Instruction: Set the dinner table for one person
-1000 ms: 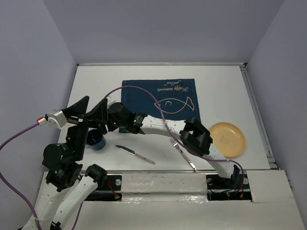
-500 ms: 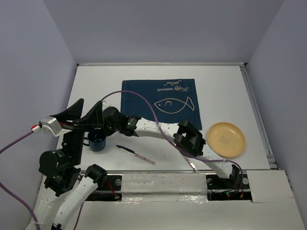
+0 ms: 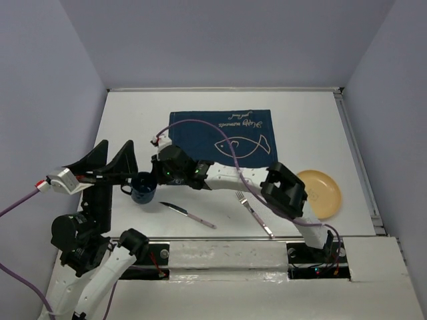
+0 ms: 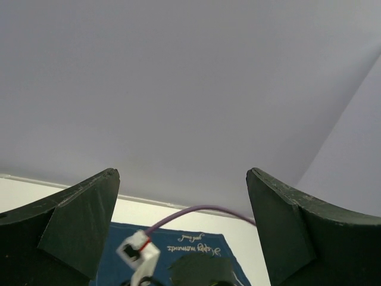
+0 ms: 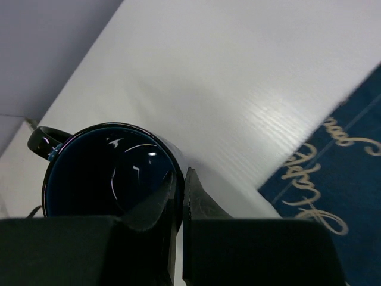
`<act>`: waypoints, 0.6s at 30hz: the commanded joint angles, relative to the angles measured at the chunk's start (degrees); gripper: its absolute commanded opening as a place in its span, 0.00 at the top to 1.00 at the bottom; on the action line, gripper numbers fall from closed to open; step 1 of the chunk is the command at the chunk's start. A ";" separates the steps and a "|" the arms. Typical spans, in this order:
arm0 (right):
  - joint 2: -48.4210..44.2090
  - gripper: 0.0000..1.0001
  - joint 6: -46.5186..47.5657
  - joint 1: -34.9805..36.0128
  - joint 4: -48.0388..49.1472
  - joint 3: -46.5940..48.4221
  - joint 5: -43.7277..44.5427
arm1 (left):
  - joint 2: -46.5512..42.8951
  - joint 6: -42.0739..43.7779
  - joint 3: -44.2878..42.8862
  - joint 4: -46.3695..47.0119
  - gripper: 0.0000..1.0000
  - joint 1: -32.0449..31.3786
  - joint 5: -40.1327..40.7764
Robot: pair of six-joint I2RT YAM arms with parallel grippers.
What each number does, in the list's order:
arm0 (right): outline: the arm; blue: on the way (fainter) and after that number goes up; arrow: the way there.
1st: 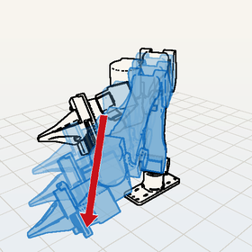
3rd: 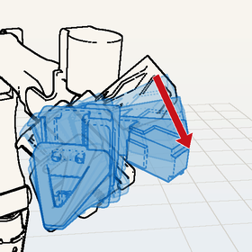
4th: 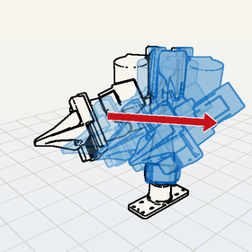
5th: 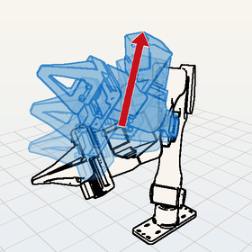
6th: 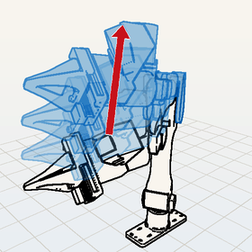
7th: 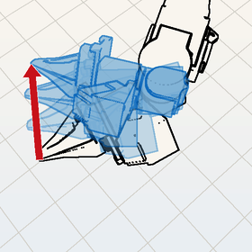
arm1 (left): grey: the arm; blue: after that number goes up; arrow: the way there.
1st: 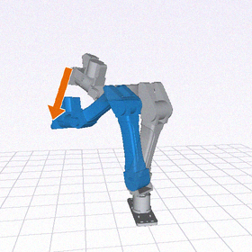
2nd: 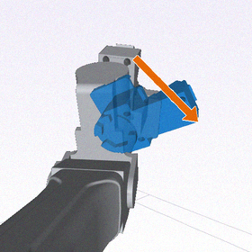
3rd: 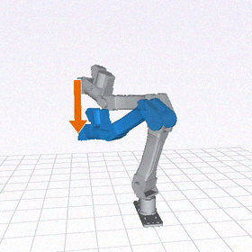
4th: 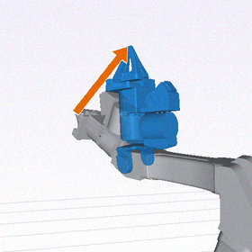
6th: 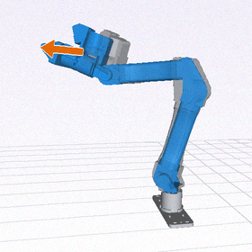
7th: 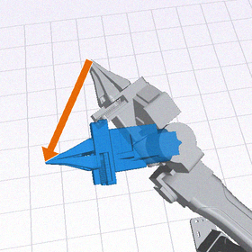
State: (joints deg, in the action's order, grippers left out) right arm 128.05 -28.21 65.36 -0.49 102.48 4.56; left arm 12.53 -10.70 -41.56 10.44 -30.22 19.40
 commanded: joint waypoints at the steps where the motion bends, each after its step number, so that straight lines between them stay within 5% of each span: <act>1: -16.13 1.00 -1.77 -6.19 17.36 -6.92 5.71 | -0.94 0.94 0.78 2.66 0.01 0.42 2.05; 9: -28.81 1.00 1.12 -25.00 13.51 -23.88 12.47 | 2.66 -2.57 1.04 2.75 0.01 0.42 -5.15; 18: -27.16 1.00 5.71 -42.94 3.84 -21.01 15.76 | 6.27 -5.91 1.39 3.80 0.01 0.33 -12.19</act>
State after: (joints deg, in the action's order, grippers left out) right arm 100.47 -23.68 25.54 2.66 78.28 19.70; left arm 17.50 -15.51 -40.51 11.00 -29.98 10.66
